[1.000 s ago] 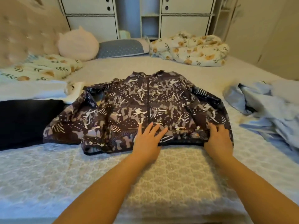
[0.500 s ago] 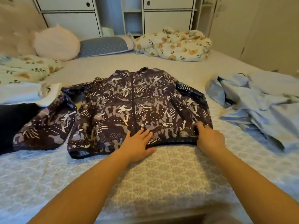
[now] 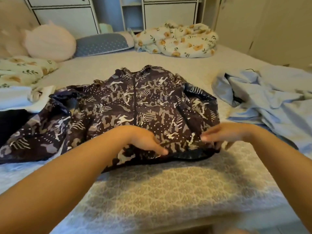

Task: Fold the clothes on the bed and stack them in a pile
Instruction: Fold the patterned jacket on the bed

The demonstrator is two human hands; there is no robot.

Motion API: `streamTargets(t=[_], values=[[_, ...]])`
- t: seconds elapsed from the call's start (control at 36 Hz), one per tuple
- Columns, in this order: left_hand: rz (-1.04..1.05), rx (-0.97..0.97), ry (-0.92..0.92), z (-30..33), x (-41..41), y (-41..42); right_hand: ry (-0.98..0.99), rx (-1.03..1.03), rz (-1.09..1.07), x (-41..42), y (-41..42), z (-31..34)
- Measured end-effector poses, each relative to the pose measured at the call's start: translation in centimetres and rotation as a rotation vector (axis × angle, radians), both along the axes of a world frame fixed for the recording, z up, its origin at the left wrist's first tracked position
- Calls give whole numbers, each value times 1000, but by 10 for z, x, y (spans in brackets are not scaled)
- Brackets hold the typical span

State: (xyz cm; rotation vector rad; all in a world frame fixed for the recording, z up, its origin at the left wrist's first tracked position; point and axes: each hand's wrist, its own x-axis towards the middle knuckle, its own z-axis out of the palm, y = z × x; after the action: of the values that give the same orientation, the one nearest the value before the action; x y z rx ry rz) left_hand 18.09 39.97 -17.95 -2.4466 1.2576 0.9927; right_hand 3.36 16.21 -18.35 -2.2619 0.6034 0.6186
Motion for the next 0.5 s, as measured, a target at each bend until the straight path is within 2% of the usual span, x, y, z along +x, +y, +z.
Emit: streamTargets(t=[0.08,0.14,0.22,0.33,0.42,0.5], values=[[62,-240,-92,-8,15,-32,-354,-46,-414,22,-22,-17],[115,-353,-113,-21,23,-58,-412,-250,-592,35,-36,-37],[174,-415,-107,-39,33,-96,-292,-364,-630,47,-45,-61],[248,-560,-132,-54,53,-140,-268,-408,-571,72,-57,-68],[332,-665,-138,-60,70,-169,-364,-517,-560,88,-72,-48],[354,-767,-267,-58,85,-196,-576,-785,-596,88,-97,-1]])
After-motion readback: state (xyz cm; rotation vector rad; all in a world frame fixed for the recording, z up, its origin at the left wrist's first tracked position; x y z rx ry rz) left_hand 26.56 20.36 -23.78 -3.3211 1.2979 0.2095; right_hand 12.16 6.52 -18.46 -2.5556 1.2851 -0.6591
